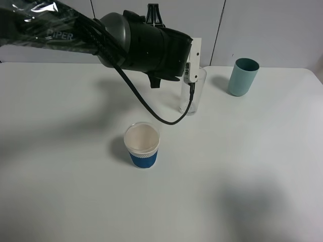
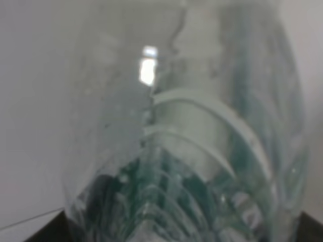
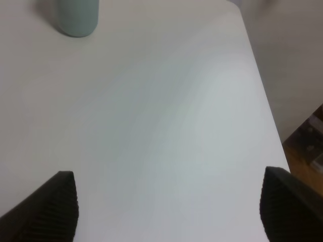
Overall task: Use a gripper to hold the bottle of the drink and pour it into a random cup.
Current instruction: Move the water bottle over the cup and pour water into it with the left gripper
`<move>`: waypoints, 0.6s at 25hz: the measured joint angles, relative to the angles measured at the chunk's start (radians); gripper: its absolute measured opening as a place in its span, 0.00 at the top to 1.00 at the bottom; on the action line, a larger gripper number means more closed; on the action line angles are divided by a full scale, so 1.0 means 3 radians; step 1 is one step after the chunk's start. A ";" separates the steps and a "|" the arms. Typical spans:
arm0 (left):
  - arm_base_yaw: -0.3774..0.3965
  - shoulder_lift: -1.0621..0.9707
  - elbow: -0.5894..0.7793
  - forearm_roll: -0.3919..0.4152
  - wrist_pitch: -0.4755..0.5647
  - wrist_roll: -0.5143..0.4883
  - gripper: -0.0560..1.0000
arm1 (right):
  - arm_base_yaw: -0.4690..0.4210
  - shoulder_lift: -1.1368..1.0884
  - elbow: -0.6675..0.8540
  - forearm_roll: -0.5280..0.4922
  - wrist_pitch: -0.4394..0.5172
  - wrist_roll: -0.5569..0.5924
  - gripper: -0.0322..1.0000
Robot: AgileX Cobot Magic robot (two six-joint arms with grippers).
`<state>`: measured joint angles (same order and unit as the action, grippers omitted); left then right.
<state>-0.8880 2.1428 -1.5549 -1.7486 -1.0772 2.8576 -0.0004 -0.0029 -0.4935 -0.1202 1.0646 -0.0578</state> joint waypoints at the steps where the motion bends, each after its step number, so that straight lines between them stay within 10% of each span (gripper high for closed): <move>1: 0.0000 0.0000 0.0000 0.0005 0.0000 0.0001 0.47 | 0.0000 0.0000 0.0000 0.0000 0.0000 0.0000 0.25; 15: 0.0000 0.0000 0.0000 0.0085 -0.0123 0.0104 0.47 | 0.0000 0.0000 0.0000 0.0000 0.0000 0.0000 0.25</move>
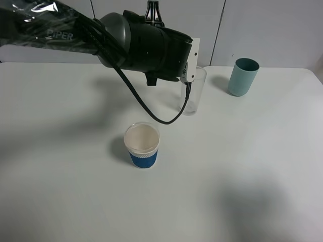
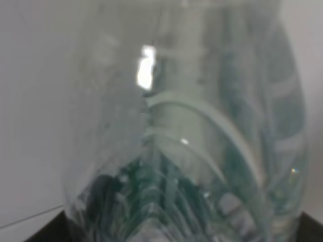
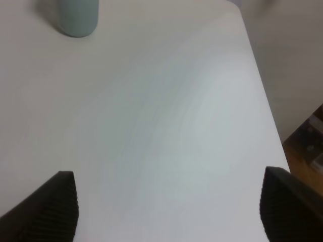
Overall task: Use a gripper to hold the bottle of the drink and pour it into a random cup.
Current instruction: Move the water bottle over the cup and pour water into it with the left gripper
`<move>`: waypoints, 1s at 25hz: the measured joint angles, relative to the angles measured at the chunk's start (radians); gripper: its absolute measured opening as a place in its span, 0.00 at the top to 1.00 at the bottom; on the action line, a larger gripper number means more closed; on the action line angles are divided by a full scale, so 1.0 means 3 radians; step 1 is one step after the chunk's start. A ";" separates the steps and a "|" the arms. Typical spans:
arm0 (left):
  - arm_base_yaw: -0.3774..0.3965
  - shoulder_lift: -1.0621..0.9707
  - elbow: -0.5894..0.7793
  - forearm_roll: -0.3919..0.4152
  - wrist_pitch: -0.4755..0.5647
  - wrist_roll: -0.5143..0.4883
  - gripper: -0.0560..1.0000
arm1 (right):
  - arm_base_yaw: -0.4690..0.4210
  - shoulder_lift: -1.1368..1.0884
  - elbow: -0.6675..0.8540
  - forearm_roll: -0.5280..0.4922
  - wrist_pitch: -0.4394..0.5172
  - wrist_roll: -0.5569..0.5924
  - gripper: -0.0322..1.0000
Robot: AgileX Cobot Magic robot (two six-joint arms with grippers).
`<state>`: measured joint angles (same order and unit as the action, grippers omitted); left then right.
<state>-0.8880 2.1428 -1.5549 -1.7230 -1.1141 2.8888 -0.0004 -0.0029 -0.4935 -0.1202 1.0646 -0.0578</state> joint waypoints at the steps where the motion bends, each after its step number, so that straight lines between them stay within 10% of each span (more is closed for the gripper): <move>1: 0.0000 0.0000 0.0000 0.0000 -0.0008 0.0006 0.47 | 0.0000 0.0000 0.0000 0.0000 0.0000 0.0000 0.25; 25: 0.0000 0.0000 0.0000 0.0052 -0.0033 0.0085 0.47 | 0.0000 0.0000 0.0000 0.0000 0.0000 0.0000 0.25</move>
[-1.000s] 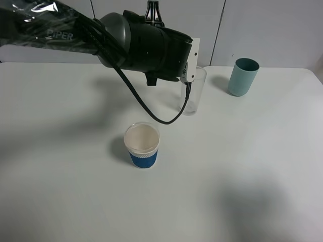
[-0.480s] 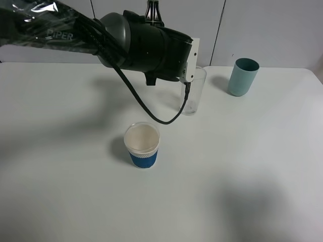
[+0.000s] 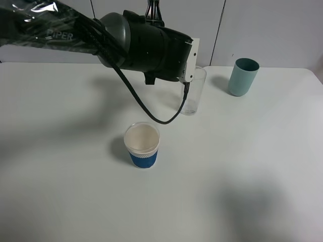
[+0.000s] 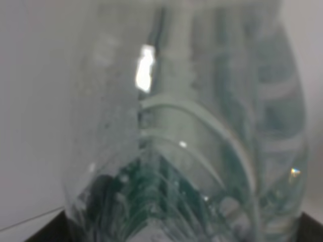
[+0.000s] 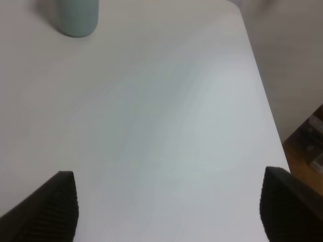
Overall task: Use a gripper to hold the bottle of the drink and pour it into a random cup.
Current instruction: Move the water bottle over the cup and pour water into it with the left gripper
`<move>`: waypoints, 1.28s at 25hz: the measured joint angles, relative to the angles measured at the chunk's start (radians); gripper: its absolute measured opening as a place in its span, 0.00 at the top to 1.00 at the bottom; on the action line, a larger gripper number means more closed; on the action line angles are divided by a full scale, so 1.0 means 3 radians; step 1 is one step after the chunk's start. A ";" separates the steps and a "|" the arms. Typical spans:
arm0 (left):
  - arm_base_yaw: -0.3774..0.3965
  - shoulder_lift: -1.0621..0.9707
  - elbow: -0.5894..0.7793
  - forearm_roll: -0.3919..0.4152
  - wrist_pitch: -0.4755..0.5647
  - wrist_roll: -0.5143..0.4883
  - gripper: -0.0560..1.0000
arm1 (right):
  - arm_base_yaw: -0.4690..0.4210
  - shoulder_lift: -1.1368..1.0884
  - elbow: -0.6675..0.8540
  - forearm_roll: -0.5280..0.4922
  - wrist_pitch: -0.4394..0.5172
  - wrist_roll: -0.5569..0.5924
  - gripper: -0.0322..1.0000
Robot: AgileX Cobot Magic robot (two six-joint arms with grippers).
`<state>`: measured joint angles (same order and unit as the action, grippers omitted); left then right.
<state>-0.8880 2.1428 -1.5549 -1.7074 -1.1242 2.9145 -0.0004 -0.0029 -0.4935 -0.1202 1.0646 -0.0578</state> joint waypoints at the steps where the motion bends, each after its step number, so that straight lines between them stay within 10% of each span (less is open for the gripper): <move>1: 0.0000 0.0000 0.0000 0.0000 0.0000 0.0026 0.47 | 0.0000 0.0000 0.0000 0.0000 0.0000 0.0000 0.25; 32: 0.0000 0.0043 0.0000 0.0022 -0.0033 0.0181 0.47 | 0.0000 0.0000 0.0000 0.0000 0.0000 0.0000 0.25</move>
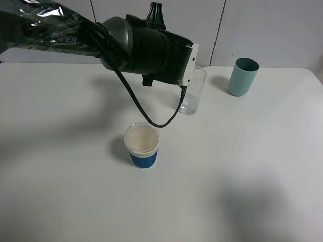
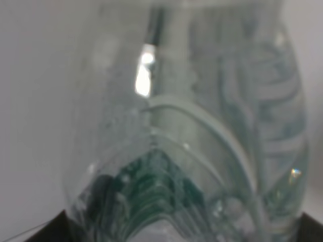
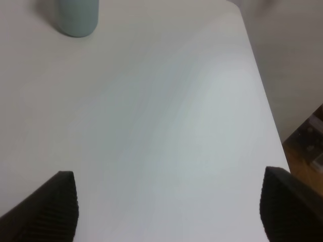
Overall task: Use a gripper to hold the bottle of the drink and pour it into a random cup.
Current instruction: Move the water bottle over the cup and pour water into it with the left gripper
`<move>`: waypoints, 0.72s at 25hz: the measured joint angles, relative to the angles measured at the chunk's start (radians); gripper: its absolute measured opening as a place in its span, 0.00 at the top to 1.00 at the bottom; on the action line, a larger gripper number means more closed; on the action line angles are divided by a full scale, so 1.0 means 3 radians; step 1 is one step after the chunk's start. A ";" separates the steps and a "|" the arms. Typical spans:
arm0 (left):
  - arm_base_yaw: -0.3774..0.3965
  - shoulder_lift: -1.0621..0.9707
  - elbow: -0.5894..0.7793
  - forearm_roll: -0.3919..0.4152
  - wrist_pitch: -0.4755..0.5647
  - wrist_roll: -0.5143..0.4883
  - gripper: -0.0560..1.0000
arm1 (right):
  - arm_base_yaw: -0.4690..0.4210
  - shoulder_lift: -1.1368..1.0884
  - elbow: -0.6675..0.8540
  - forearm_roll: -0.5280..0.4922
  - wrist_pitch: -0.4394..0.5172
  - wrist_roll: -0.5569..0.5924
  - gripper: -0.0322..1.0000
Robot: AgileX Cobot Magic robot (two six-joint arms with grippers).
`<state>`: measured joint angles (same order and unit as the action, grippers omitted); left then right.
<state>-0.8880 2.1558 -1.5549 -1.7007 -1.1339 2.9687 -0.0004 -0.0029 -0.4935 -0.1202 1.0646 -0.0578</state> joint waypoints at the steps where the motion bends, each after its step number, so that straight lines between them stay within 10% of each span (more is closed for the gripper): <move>1: 0.0000 0.0000 0.0000 0.0000 0.0000 0.0004 0.47 | 0.0000 0.0000 0.0000 0.0000 0.0000 0.0000 0.25; 18: 0.0000 0.0000 0.0000 0.0029 -0.0007 0.0004 0.47 | 0.0000 0.0000 0.0000 0.0000 0.0000 0.0000 0.25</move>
<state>-0.8880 2.1558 -1.5549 -1.6919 -1.1359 2.9699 -0.0004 -0.0029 -0.4935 -0.1202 1.0646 -0.0578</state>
